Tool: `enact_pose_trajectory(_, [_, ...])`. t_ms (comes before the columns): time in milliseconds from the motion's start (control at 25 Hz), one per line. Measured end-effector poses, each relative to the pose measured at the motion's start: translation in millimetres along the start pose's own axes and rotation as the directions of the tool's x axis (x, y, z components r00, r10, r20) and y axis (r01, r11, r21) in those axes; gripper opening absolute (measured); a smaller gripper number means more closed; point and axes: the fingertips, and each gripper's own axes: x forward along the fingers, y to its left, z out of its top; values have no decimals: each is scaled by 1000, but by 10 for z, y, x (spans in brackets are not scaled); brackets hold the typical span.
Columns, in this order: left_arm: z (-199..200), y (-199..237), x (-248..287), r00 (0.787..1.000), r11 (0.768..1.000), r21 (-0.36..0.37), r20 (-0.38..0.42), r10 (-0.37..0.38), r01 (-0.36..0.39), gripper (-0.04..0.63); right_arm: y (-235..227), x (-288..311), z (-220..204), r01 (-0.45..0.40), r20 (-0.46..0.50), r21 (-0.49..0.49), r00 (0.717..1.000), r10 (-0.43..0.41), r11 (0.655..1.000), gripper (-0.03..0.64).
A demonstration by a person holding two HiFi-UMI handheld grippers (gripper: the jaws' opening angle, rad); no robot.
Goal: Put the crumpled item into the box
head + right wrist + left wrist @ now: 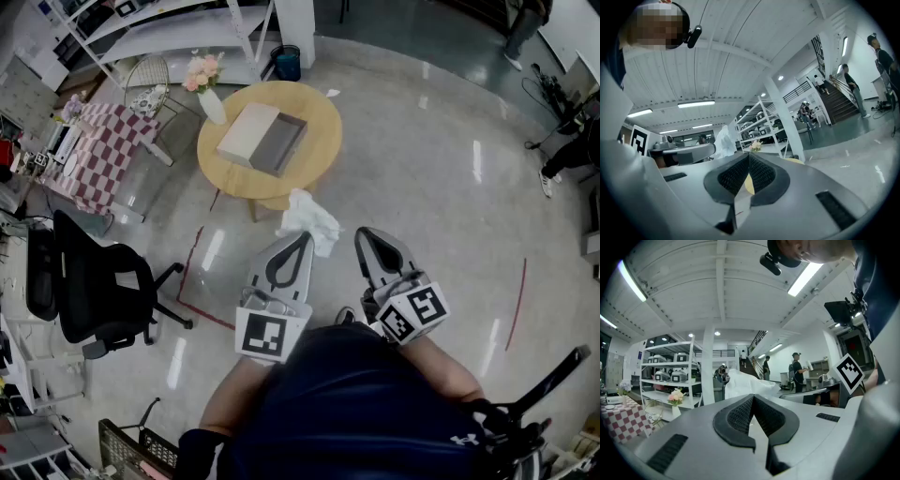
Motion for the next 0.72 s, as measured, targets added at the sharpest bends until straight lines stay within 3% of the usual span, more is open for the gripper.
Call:
enact_pose_trajectory(360, [-138, 302, -259, 1000, 1000, 4, -7, 11, -11, 14, 369, 219, -134, -13, -20, -15, 1000, 13, 1000, 5])
enact_pose_trajectory(720, [-229, 526, -360, 1000, 998, -53, -7, 18, -18, 15, 551, 354, -216, -21, -27, -39, 999, 20, 999, 5])
